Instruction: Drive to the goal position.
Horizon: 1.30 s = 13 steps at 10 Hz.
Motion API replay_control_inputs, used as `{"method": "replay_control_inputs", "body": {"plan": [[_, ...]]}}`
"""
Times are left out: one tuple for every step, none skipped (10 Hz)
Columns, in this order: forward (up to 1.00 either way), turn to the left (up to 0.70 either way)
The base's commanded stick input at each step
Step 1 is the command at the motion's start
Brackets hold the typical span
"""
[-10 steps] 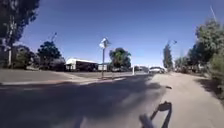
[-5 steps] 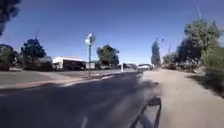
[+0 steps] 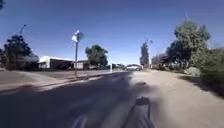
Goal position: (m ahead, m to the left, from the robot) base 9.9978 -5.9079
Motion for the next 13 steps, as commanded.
{"method": "replay_control_inputs", "body": {"plan": [[1.0,-0.27],[1.0,-0.27],[1.0,-0.27],[1.0,-0.27],[1.0,-0.27],[1.0,-0.27],[1.0,-0.27],[1.0,-0.27],[1.0,-0.27],[1.0,-0.27],[1.0,-0.27],[1.0,-0.27],[1.0,-0.27]]}}
